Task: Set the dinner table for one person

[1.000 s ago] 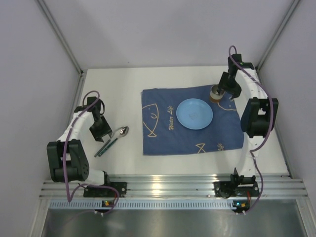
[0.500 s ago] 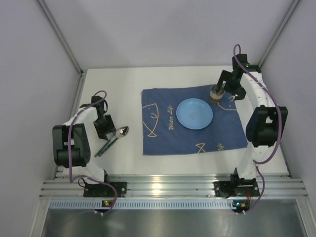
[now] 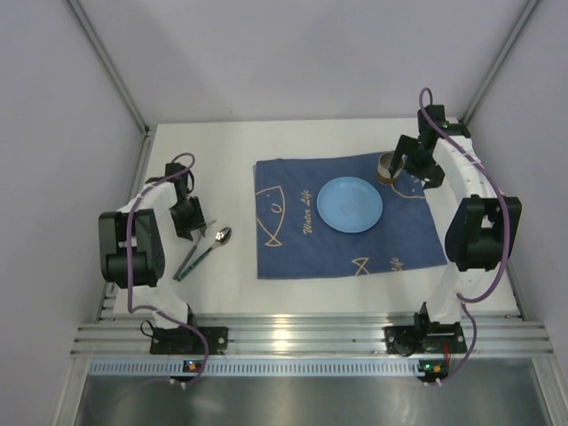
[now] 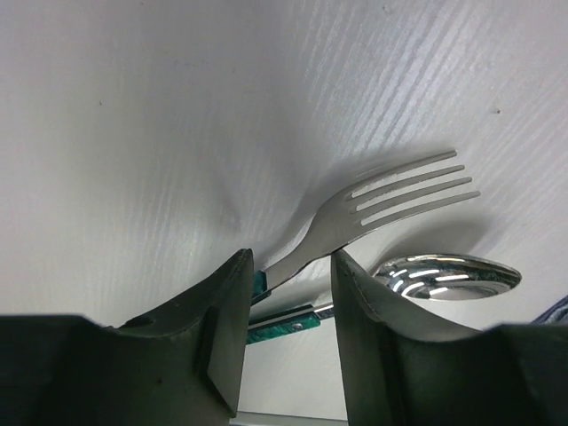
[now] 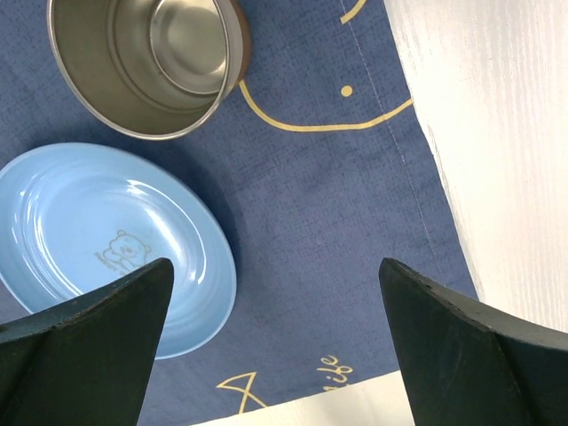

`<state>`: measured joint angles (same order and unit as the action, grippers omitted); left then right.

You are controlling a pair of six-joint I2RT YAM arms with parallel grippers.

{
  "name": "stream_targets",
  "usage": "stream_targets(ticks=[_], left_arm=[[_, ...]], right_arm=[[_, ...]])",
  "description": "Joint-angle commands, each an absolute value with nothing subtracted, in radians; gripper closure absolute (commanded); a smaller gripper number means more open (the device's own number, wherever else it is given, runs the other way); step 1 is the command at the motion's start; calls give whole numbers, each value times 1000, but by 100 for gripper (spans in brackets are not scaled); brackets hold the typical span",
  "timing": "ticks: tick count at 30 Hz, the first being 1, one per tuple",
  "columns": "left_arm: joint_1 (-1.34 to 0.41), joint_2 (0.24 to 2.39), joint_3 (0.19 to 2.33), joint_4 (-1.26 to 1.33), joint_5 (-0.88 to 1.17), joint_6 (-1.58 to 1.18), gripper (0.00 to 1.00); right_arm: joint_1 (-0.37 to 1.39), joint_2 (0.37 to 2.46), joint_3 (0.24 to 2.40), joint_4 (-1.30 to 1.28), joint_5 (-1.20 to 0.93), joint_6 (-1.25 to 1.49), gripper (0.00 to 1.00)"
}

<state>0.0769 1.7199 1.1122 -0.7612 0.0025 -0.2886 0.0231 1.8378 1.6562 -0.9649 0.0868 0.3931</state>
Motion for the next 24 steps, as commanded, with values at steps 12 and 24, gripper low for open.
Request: stream_targets(ticks=[12, 24], left_arm=[[58, 1853, 1150, -735, -31, -278, 92], [58, 1796, 1405, -825, 143, -305, 100]], right_arm=[[20, 1761, 1638, -946, 107, 393, 0], [20, 1628, 1536, -946, 94, 379, 0]])
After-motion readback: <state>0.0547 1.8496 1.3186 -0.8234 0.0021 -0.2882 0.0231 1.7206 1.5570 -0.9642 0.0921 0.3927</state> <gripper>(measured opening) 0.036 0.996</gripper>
